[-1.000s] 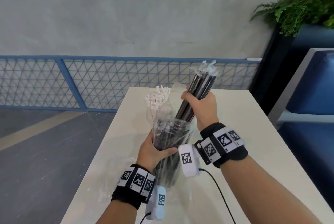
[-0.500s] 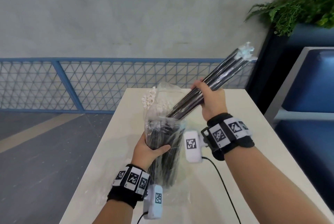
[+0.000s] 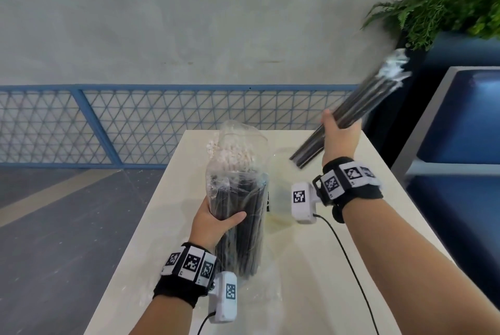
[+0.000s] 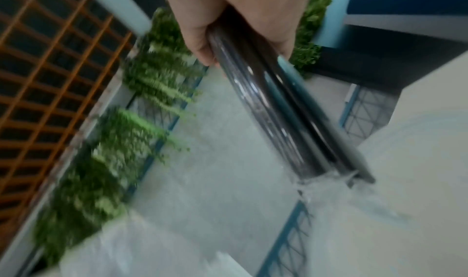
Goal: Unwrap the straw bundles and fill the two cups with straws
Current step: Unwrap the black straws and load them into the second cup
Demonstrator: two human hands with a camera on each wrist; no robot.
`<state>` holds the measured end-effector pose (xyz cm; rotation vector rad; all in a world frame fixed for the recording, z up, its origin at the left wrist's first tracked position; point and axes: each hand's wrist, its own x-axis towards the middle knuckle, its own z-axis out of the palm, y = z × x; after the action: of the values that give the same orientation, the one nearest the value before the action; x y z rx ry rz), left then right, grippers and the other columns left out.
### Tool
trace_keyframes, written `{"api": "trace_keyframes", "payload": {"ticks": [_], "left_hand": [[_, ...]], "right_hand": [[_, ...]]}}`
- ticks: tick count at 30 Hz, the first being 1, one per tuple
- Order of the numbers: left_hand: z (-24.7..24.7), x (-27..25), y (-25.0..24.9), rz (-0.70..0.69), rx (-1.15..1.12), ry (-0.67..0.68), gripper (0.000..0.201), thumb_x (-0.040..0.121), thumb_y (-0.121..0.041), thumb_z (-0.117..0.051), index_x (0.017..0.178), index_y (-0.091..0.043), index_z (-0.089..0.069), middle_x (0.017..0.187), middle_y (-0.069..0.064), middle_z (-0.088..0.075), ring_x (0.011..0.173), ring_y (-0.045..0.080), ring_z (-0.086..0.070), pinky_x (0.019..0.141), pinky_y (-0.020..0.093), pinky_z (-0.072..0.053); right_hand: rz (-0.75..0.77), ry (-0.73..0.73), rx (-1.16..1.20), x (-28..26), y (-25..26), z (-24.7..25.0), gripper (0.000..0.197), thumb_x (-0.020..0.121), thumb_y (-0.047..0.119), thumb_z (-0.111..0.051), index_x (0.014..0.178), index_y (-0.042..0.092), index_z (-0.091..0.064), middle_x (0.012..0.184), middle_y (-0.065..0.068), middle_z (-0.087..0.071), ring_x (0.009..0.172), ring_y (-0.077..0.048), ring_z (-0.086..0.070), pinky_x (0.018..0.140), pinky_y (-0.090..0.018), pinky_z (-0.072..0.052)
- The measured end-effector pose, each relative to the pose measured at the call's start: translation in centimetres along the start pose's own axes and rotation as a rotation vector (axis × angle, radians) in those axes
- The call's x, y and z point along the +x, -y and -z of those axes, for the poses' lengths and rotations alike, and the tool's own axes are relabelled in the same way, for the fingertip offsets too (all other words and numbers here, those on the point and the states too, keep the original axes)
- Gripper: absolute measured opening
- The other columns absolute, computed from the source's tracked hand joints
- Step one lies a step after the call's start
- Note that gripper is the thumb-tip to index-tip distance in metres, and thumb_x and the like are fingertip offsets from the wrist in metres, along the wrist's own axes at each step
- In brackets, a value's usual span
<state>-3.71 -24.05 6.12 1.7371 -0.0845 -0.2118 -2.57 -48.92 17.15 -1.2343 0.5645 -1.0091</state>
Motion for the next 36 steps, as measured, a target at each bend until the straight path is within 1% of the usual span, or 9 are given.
{"api": "trace_keyframes", "payload": {"ticks": [4, 10, 13, 17, 20, 23, 25, 32, 36], "left_hand": [[-0.2, 0.1, 0.2, -0.009, -0.004, 0.017, 0.054, 0.063, -0.012, -0.084, 0.109, -0.016, -0.058, 0.098, -0.003, -0.069, 0.093, 0.011, -0.065, 0.08, 0.025, -0.05], [-0.2, 0.1, 0.3, -0.025, -0.019, 0.037, 0.051, 0.064, -0.009, -0.083, 0.107, -0.02, -0.058, 0.096, -0.007, -0.069, 0.09, 0.002, -0.064, 0.067, 0.011, -0.049], [-0.3, 0.2, 0.4, -0.032, -0.023, 0.039, 0.052, 0.064, -0.009, -0.083, 0.108, -0.019, -0.058, 0.095, -0.008, -0.069, 0.088, 0.0, -0.064, 0.063, 0.007, -0.049], [-0.3, 0.3, 0.7, -0.043, -0.025, 0.034, 0.054, 0.062, -0.011, -0.084, 0.108, -0.019, -0.057, 0.096, -0.009, -0.068, 0.089, 0.001, -0.064, 0.065, 0.009, -0.049], [-0.4, 0.4, 0.8, -0.067, -0.005, 0.05, 0.059, 0.06, -0.013, -0.086, 0.111, -0.018, -0.058, 0.1, -0.007, -0.069, 0.094, 0.005, -0.065, 0.074, 0.016, -0.05], [-0.5, 0.3, 1.0, -0.106, 0.026, 0.082, 0.062, 0.058, -0.012, -0.086, 0.112, -0.019, -0.058, 0.1, -0.009, -0.069, 0.094, 0.001, -0.064, 0.071, 0.01, -0.05], [-0.6, 0.2, 1.1, -0.136, 0.042, 0.099, 0.064, 0.056, -0.012, -0.088, 0.112, -0.019, -0.058, 0.1, -0.01, -0.069, 0.093, -0.002, -0.064, 0.07, 0.009, -0.05], [-0.3, 0.1, 2.0, -0.147, 0.046, 0.154, 0.072, 0.05, -0.014, -0.09, 0.113, -0.02, -0.057, 0.1, -0.007, -0.071, 0.097, 0.01, -0.067, 0.084, 0.029, -0.053], [-0.4, 0.0, 1.9, -0.136, 0.064, 0.184, 0.071, 0.05, -0.013, -0.09, 0.113, -0.019, -0.056, 0.097, -0.009, -0.069, 0.092, 0.005, -0.065, 0.079, 0.022, -0.052]], "right_hand": [[0.037, 0.167, -0.186, -1.6, -3.7, -0.2, 0.025, 0.079, 0.018, -0.071, 0.097, 0.01, -0.056, 0.087, -0.001, -0.062, 0.077, -0.013, -0.059, 0.077, -0.028, -0.048], [-0.014, 0.247, -0.305, -2.3, -6.4, 0.2, 0.04, 0.071, 0.018, -0.078, 0.105, 0.012, -0.056, 0.089, 0.003, -0.062, 0.081, -0.013, -0.059, 0.08, -0.029, -0.05], [0.036, 0.296, -0.267, -2.5, -5.9, -0.2, 0.049, 0.071, 0.019, -0.079, 0.112, 0.013, -0.053, 0.099, 0.004, -0.063, 0.089, -0.004, -0.058, 0.08, -0.01, -0.044], [0.425, 0.229, -0.312, -4.1, -2.8, -0.7, 0.036, 0.079, 0.021, -0.072, 0.11, 0.013, -0.057, 0.107, 0.006, -0.058, 0.102, -0.002, -0.052, 0.089, -0.007, -0.037], [0.671, 0.62, -0.385, -6.4, 0.0, -1.3, 0.015, 0.084, 0.012, -0.065, 0.099, 0.012, -0.067, 0.095, 0.005, -0.066, 0.085, -0.001, -0.059, 0.084, -0.01, -0.046], [0.607, 1.129, -0.764, -8.2, 1.2, -2.0, 0.028, 0.082, 0.019, -0.067, 0.11, 0.015, -0.064, 0.105, 0.001, -0.068, 0.092, -0.006, -0.06, 0.087, -0.016, -0.047], [0.564, 1.297, -0.961, -8.7, 1.3, -2.2, 0.045, 0.079, 0.023, -0.071, 0.122, 0.015, -0.057, 0.117, -0.003, -0.064, 0.105, -0.013, -0.059, 0.091, -0.021, -0.043], [0.53, 1.505, -1.238, -10.1, 1.0, -2.2, 0.073, 0.075, 0.035, -0.073, 0.135, 0.016, -0.037, 0.122, -0.011, -0.057, 0.111, -0.027, -0.052, 0.089, -0.032, -0.041], [0.527, 1.525, -1.188, -10.0, 0.8, -2.1, 0.073, 0.076, 0.036, -0.072, 0.136, 0.015, -0.036, 0.12, -0.012, -0.057, 0.108, -0.027, -0.053, 0.083, -0.029, -0.039]]}}
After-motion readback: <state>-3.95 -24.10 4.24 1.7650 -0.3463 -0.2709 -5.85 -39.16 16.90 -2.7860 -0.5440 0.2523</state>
